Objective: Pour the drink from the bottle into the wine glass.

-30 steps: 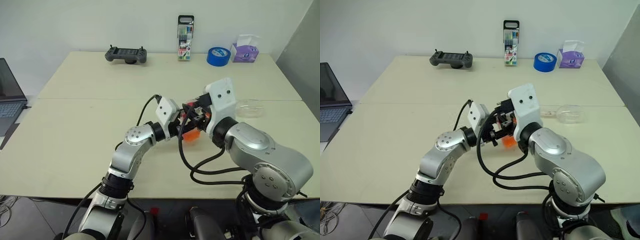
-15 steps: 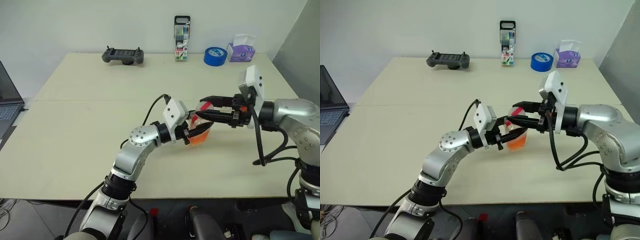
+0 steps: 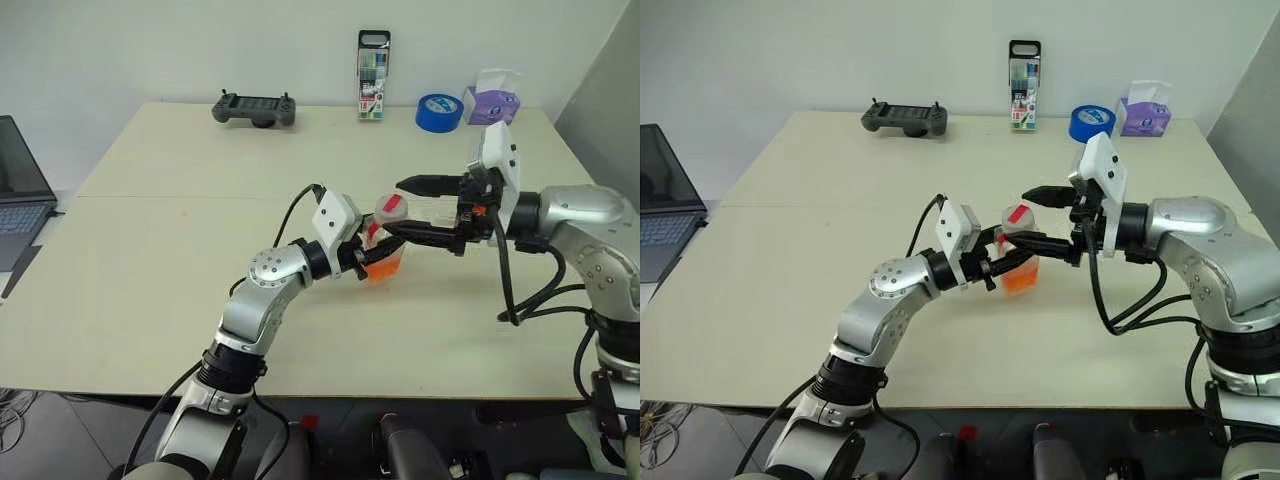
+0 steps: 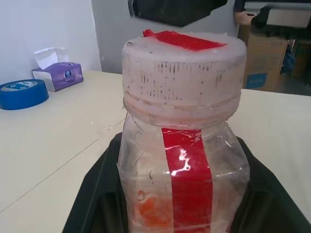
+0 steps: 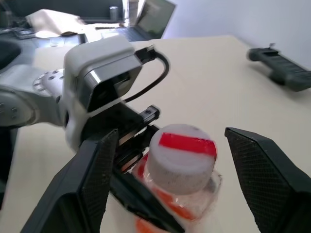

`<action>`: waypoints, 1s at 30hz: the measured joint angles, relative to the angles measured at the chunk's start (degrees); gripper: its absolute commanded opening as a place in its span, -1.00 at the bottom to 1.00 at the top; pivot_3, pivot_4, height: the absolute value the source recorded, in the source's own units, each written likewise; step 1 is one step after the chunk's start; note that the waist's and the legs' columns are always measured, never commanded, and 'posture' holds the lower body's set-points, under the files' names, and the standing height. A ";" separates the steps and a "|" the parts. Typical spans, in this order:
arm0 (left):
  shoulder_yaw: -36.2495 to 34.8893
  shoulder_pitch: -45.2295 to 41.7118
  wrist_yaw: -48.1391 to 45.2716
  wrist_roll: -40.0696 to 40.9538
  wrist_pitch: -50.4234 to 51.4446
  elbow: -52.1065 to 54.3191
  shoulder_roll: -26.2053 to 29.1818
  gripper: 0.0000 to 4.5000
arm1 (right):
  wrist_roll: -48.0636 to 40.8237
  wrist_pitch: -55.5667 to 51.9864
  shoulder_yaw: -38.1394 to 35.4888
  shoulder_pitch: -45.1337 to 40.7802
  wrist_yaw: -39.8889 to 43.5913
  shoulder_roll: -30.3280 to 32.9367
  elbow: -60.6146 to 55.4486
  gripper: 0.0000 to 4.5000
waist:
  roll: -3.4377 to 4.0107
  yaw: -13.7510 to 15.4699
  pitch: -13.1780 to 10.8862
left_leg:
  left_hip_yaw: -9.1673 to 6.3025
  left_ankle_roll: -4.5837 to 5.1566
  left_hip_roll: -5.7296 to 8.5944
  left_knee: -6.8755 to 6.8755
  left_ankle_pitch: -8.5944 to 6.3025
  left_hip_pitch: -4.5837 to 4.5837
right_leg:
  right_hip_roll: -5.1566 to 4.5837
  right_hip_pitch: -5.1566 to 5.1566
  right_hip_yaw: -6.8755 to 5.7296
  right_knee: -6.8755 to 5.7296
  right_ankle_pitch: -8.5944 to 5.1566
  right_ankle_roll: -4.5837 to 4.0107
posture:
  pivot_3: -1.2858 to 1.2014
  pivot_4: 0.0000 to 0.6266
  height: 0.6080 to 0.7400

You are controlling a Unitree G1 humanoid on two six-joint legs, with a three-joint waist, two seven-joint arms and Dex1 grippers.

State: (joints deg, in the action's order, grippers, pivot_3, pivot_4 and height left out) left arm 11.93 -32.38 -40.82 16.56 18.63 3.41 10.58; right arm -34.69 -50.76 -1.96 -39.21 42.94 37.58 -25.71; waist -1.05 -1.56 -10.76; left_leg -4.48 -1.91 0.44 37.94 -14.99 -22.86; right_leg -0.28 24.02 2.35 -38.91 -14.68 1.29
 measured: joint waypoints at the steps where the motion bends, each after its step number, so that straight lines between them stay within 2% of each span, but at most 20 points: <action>1: -0.03 -0.23 -0.01 0.05 -0.07 -0.17 -0.37 -0.16 | 0.10 -1.52 -0.22 0.94 -3.27 -1.36 -1.72 0.70 | 0.00 0.01 0.00 | -0.03 0.00 0.00 0.00 0.00 -0.01 | 0.00 0.03 0.00 -0.01 0.00 0.00 | 0.03 -0.52 1.00; 8: -0.06 -0.99 -0.62 0.09 -0.52 -1.62 -1.33 -0.16 | -2.13 -13.18 -2.88 7.01 -23.99 -13.20 -14.87 0.70 | 0.01 -0.08 0.00 | -0.09 -0.02 -0.01 0.00 0.01 0.02 | 0.01 0.03 0.03 -0.06 0.00 0.00 | 0.03 -0.52 1.00; 14: -0.06 -0.99 -1.13 -0.01 -1.55 -2.11 -1.46 -0.16 | 4.42 -18.38 -0.91 6.93 -40.42 -22.22 -19.65 0.70 | 0.02 -0.09 0.01 | -0.08 -0.03 0.00 -0.01 0.02 0.01 | 0.03 0.04 0.04 -0.04 0.00 0.00 | 0.03 -0.52 1.00; 17: 0.00 -1.22 -1.27 -0.31 -1.84 -2.88 -1.44 -0.16 | 7.54 -21.40 0.94 6.60 -46.89 -26.80 -22.10 0.70 | 0.02 -0.12 0.01 | -0.10 -0.03 -0.01 -0.02 0.02 0.01 | 0.03 0.06 0.04 -0.05 0.00 0.00 | 0.03 -0.52 1.00; 24: 0.05 -1.62 -1.60 -0.66 -1.85 -3.33 -1.74 -0.16 | 11.82 -27.75 3.52 6.11 -53.17 -31.32 -25.22 0.70 | 0.04 -0.16 0.02 | -0.10 -0.03 -0.01 -0.02 0.02 0.01 | 0.03 0.06 0.03 -0.05 0.00 0.00 | 0.03 -0.52 1.00; 27: 0.07 -1.62 -1.93 -0.74 -1.85 -3.50 -1.79 -0.16 | 13.35 -28.44 4.66 6.36 -54.13 -32.50 -25.87 0.45 | 0.04 -0.21 0.02 | -0.09 -0.03 -0.01 -0.02 0.02 0.02 | 0.03 0.05 0.03 -0.05 -0.01 0.00 | 0.03 -0.52 1.00; 30: 0.11 -1.63 -2.11 -0.90 -1.84 -3.66 -1.85 -0.16 | 13.71 -28.29 6.02 6.44 -53.90 -32.52 -26.04 0.01 | 0.04 -0.26 0.02 | -0.09 -0.02 0.00 -0.02 0.02 0.01 | 0.04 0.05 0.02 -0.04 -0.01 0.00 | 0.03 -0.52 1.00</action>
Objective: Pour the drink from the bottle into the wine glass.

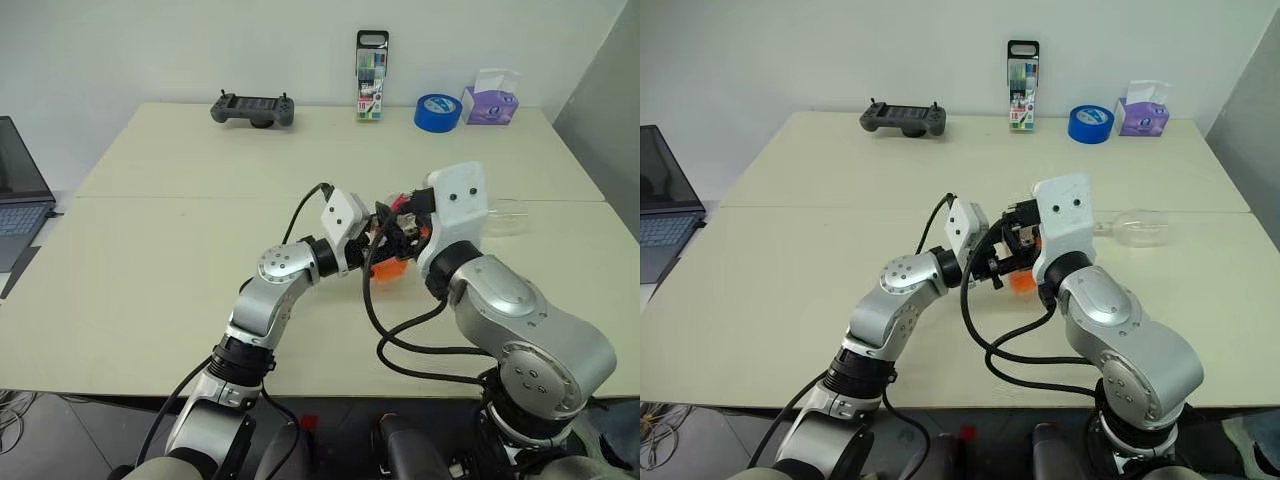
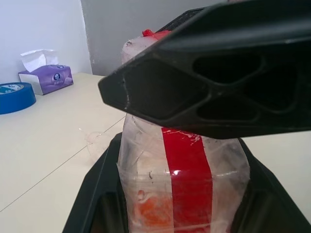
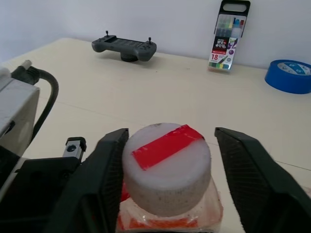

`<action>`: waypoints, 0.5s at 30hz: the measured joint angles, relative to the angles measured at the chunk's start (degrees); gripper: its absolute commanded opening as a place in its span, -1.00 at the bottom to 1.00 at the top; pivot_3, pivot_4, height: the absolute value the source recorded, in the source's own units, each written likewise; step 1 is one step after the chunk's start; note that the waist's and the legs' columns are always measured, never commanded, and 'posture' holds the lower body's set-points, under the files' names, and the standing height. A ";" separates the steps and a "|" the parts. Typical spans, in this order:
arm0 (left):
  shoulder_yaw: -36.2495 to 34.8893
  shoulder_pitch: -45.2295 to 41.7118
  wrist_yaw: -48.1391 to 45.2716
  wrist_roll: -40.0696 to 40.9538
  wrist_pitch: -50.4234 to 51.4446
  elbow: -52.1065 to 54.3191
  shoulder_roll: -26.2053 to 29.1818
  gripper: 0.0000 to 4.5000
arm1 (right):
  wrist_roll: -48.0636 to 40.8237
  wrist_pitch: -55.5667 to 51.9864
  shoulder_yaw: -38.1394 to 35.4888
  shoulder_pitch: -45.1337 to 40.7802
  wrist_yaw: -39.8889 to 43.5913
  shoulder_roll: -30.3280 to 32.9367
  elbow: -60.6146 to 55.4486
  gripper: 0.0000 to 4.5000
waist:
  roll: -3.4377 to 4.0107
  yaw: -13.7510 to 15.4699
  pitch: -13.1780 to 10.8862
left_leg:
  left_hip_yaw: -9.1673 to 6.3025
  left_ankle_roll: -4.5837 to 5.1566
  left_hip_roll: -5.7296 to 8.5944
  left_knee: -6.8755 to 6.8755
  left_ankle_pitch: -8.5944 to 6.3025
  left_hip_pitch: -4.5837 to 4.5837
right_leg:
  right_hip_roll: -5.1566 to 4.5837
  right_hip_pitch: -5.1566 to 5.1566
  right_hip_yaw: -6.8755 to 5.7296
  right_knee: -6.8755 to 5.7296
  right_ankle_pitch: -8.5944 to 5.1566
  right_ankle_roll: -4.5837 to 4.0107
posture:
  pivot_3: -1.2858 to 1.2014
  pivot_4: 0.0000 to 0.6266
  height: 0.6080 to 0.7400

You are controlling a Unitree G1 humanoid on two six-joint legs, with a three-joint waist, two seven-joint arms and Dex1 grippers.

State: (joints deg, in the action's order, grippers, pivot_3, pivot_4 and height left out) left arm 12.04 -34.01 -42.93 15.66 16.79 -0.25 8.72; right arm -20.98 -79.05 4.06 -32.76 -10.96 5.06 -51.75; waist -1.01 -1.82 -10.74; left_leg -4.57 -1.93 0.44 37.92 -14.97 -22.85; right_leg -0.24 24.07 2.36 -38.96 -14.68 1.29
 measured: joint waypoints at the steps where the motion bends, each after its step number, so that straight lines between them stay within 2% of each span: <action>1: -0.06 -0.02 0.08 0.00 0.00 -0.06 -0.09 -0.16 | 0.13 0.14 0.03 -0.01 0.22 0.12 0.01 -0.15 | 0.00 0.00 0.00 | 0.00 0.00 0.00 0.00 0.00 0.00 | 0.00 0.00 0.00 0.00 0.00 0.00 | 0.03 -0.52 1.00; 4: -0.05 -0.30 0.36 -0.01 0.00 -0.07 -0.27 -0.16 | 0.11 1.14 0.02 -0.16 1.93 1.99 0.21 -0.16 | 0.00 -0.01 0.00 | 0.01 0.00 0.01 0.00 0.00 0.00 | 0.00 0.00 0.00 0.01 0.00 0.00 | 0.03 -0.52 1.00; 8: -0.07 -0.76 1.18 -0.01 -0.02 -0.12 -1.08 -0.16 | -1.42 5.66 -0.93 -0.62 10.05 9.62 2.32 -0.16 | 0.00 -0.01 0.00 | 0.08 0.01 0.03 0.01 -0.01 0.00 | 0.00 -0.03 -0.01 0.03 -0.08 0.14 | 0.03 -0.52 1.00; 9: -0.20 -0.82 1.22 -0.03 -0.03 -0.16 -1.00 -0.16 | -3.92 8.75 -2.36 -1.10 15.85 13.84 4.81 -0.16 | 0.00 -0.01 0.00 | 0.15 0.02 0.05 0.02 -0.01 0.01 | 0.00 -0.04 0.00 0.04 -0.08 0.15 | 0.03 -0.52 1.00; 11: -0.25 -0.83 1.08 -0.03 -0.10 -0.06 -0.86 -0.16 | -7.72 12.43 -5.44 -1.77 25.02 18.09 9.20 -0.16 | -0.01 -0.01 0.00 | 0.19 0.03 0.04 0.03 -0.01 0.02 | 0.03 -0.09 -0.05 0.07 -0.08 0.15 | 0.03 -0.52 1.00; 13: 0.45 -0.79 -0.05 -0.04 0.03 0.19 -0.21 -0.17 | -14.85 16.33 -10.00 -3.68 41.21 24.76 19.50 -0.16 | -0.01 0.00 -0.02 | 0.27 0.05 0.05 0.02 -0.01 0.04 | 0.05 -0.12 -0.05 0.08 0.01 -0.02 | 0.03 -0.52 1.00; 15: 1.42 -0.69 -0.88 0.06 0.17 0.69 -0.09 -0.17 | -16.76 18.50 -9.78 -5.56 51.59 30.60 25.60 -0.16 | -0.01 0.02 -0.02 | 0.27 0.08 0.03 0.01 -0.02 0.04 | 0.05 -0.12 -0.05 0.09 0.01 -0.01 | 0.03 -0.52 1.00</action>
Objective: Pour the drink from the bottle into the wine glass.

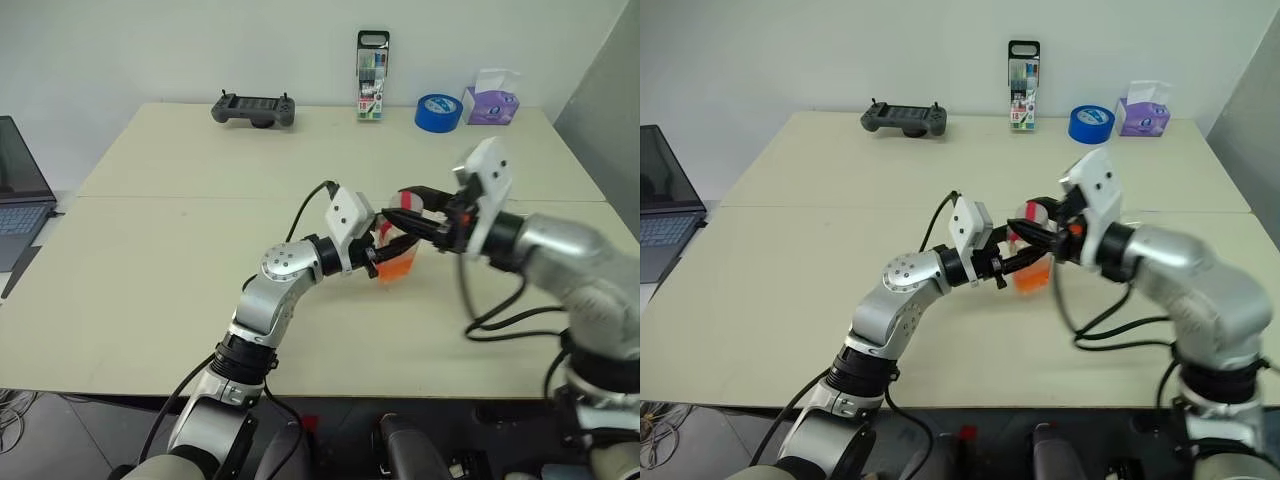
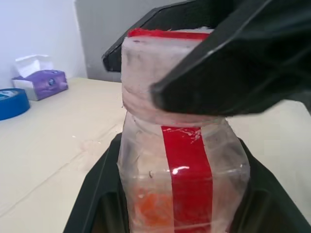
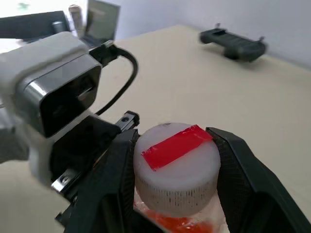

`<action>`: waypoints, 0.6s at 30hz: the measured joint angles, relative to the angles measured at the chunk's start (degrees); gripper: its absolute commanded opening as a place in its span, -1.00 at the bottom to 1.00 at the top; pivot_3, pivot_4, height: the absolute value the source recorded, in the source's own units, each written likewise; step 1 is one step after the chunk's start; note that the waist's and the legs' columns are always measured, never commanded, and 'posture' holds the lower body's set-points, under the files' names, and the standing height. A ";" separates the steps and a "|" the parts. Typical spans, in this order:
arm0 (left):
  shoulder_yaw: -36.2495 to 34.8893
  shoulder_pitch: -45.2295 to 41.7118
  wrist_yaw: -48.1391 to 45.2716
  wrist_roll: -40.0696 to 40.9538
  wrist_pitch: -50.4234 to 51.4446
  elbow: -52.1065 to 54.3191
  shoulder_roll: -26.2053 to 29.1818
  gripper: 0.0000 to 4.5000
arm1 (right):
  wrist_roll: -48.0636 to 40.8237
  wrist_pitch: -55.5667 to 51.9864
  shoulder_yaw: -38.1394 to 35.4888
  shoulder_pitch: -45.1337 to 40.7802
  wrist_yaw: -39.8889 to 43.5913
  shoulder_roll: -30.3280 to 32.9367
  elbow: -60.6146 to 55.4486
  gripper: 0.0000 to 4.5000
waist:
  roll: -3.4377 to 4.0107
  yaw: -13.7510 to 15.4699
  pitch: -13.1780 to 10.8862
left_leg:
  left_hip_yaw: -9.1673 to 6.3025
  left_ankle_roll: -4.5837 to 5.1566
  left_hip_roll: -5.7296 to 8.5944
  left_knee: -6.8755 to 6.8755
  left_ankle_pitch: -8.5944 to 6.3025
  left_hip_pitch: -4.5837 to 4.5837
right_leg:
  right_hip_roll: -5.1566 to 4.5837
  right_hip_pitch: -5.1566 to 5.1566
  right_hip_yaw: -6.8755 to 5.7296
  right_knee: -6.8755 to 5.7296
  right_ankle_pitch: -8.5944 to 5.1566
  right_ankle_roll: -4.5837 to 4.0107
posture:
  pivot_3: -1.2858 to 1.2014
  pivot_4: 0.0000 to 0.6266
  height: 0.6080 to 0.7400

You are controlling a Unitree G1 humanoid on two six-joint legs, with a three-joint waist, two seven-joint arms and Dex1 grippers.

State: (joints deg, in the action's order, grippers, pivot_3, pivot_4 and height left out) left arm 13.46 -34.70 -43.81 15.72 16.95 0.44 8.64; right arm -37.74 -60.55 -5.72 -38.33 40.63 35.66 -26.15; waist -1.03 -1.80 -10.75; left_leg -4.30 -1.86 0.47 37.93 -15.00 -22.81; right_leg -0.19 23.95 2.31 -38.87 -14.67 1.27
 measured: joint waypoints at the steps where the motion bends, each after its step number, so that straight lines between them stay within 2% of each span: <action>1: 0.42 0.02 -0.29 0.05 0.01 0.09 -0.13 -0.18 | 0.02 1.17 1.05 -1.55 4.72 2.79 2.64 -0.16 | 0.01 0.01 -0.01 | 0.04 0.00 0.01 -0.03 0.00 0.00 | 0.00 0.04 0.04 -0.01 0.00 0.00 | 0.03 -0.52 1.00; 4: -0.89 0.08 0.64 0.57 0.01 0.35 0.03 -0.18 | 2.17 6.54 6.92 -9.15 14.41 4.26 14.08 -0.16 | 0.01 -0.79 -0.01 | 0.14 0.02 -0.05 -0.03 -0.01 0.13 | 0.10 0.04 0.14 -0.06 0.00 0.00 | 0.03 -0.52 1.00; 11: -1.50 0.49 1.67 0.25 0.02 0.47 0.20 -0.18 | 5.93 14.18 11.02 -11.95 21.49 3.97 21.13 -0.16 | 0.01 0.11 -0.01 | -0.10 0.00 -0.06 -0.03 -0.01 -0.07 | 0.00 0.10 -0.04 -0.07 0.01 -0.01 | 0.03 -0.52 1.00; 12: -1.47 0.53 1.67 0.17 0.02 0.47 0.20 -0.18 | 6.17 14.48 11.13 -11.95 21.79 3.99 21.17 0.17 | 0.01 0.17 -0.01 | -0.12 -0.01 -0.01 -0.02 -0.01 -0.09 | -0.09 0.10 -0.01 -0.06 0.01 -0.01 | 0.03 -0.52 1.00; 15: -1.46 0.51 1.84 -0.23 0.00 0.46 0.15 -0.18 | 5.54 14.47 11.17 -11.94 22.76 3.46 20.82 0.64 | 0.01 0.20 -0.01 | -0.15 -0.02 0.09 0.04 -0.01 -0.08 | -0.23 0.09 0.08 -0.03 0.03 0.04 | 0.03 -0.52 1.00; 17: -1.46 0.40 1.77 -0.32 -0.04 0.26 0.11 -0.18 | 5.65 15.21 11.15 -11.94 22.45 3.18 19.87 0.92 | 0.01 0.20 -0.01 | -0.18 -0.02 0.10 0.05 0.00 -0.08 | -0.24 0.09 0.07 -0.03 0.04 0.05 | 0.03 -0.52 1.00; 18: -1.46 0.26 1.72 -0.35 -0.05 -0.15 0.07 -0.18 | 5.73 15.66 11.11 -11.94 21.69 3.00 19.36 0.93 | 0.01 0.20 -0.01 | -0.19 -0.02 0.09 0.05 0.00 -0.06 | -0.24 0.09 0.06 -0.04 0.04 0.05 | 0.03 -0.52 1.00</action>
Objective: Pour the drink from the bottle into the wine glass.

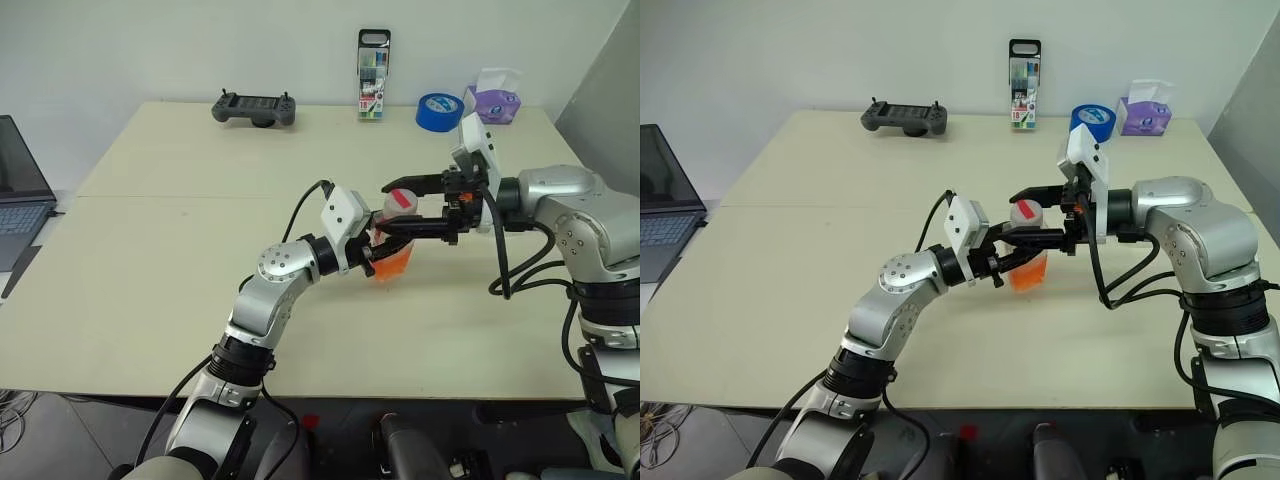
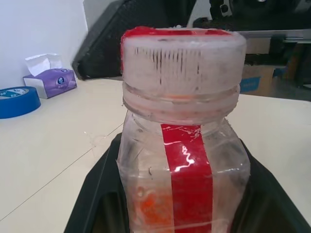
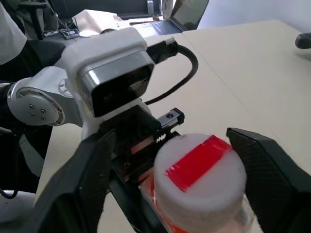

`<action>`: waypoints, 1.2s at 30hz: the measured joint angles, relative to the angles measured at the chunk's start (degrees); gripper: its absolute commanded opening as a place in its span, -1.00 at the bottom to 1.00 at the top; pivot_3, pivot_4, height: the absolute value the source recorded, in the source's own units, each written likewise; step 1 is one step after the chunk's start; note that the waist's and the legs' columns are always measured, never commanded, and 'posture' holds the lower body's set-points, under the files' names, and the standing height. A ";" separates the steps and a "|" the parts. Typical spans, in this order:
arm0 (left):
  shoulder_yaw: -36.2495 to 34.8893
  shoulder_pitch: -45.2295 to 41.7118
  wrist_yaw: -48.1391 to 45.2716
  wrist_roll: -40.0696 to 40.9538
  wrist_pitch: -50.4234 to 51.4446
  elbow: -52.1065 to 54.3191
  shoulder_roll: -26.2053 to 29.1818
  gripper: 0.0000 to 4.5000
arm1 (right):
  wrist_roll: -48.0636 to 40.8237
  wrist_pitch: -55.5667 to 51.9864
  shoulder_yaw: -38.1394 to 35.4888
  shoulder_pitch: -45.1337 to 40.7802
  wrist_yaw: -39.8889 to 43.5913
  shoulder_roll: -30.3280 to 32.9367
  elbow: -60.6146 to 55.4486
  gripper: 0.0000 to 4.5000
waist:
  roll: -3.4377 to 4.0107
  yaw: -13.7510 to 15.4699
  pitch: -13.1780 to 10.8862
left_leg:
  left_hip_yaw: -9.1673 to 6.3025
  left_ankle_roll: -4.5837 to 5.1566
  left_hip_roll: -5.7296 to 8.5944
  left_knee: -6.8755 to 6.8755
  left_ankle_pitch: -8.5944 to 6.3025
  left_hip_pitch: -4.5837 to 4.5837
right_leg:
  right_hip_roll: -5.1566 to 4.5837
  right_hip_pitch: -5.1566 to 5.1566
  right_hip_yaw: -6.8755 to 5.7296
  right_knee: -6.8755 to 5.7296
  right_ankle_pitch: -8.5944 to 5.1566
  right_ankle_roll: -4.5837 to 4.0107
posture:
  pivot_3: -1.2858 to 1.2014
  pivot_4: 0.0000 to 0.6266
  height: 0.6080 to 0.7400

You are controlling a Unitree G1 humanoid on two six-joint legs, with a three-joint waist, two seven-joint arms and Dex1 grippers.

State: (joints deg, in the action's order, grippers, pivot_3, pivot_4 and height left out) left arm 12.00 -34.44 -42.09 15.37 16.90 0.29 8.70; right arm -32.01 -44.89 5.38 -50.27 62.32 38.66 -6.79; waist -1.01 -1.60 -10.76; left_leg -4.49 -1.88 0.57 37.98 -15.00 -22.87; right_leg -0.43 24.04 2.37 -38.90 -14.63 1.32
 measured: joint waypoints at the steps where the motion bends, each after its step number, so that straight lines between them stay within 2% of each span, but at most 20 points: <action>1: 0.01 -0.09 -0.09 -0.01 -0.04 -0.30 -0.04 -0.18 | 0.28 0.36 -0.25 0.01 -1.04 -0.28 -0.51 0.93 | 0.00 0.00 0.00 | 0.00 0.00 -0.01 0.00 0.00 0.00 | 0.01 0.00 -0.01 -0.01 0.00 0.00 | 0.03 -0.52 1.00; 7: 0.24 -0.99 -1.16 -0.26 -1.01 -1.66 -0.38 -0.19 | 0.67 -2.33 -5.75 4.05 -14.26 -3.23 -9.18 0.93 | 0.00 0.05 0.00 | -0.05 -0.01 -0.08 -0.04 0.01 0.00 | 0.03 0.01 -0.06 -0.05 0.00 0.00 | 0.03 -0.52 1.00; 15: 0.73 -1.21 -2.00 -0.28 -1.45 -2.59 -0.75 -0.19 | -1.12 -15.66 -8.69 11.60 -33.80 -9.61 -26.87 0.93 | 0.00 -0.05 0.00 | -0.06 -0.01 -0.08 -0.02 0.01 0.01 | 0.06 0.03 -0.01 -0.08 0.00 0.00 | 0.03 -0.52 1.00; 23: 0.90 -1.20 -2.32 -0.30 -2.16 -2.99 -1.31 -0.19 | 3.68 -23.91 -7.55 12.05 -52.07 -19.63 -33.08 0.93 | 0.01 -0.08 0.01 | -0.06 -0.02 -0.10 -0.03 0.02 0.01 | 0.14 0.03 0.01 -0.07 0.00 0.00 | 0.03 -0.52 1.00; 30: 1.08 -1.21 -2.36 -0.30 -2.44 -3.27 -1.68 -0.19 | 7.78 -25.76 -5.63 12.05 -58.54 -22.01 -33.22 0.93 | 0.01 -0.07 0.01 | -0.05 -0.02 -0.08 -0.03 0.02 0.01 | 0.14 0.03 0.01 -0.07 0.00 0.00 | 0.03 -0.52 1.00; 36: 1.08 -1.22 -2.45 -0.30 -2.59 -4.59 -1.88 -0.19 | 8.27 -27.31 -6.10 12.77 -59.30 -22.61 -33.41 0.93 | 0.01 -0.11 0.01 | -0.02 -0.02 -0.10 -0.04 0.02 0.01 | 0.17 0.03 -0.04 -0.07 0.00 0.00 | 0.03 -0.52 1.00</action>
State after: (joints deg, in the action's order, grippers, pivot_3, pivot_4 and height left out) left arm 13.08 -35.66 -44.54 15.07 14.31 -4.30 6.82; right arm -23.74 -72.21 -0.72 -37.49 3.02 16.05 -40.20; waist -1.00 -1.71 -10.75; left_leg -4.52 -1.89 0.47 37.95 -14.98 -22.86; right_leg -0.26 24.07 2.33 -38.97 -14.64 1.31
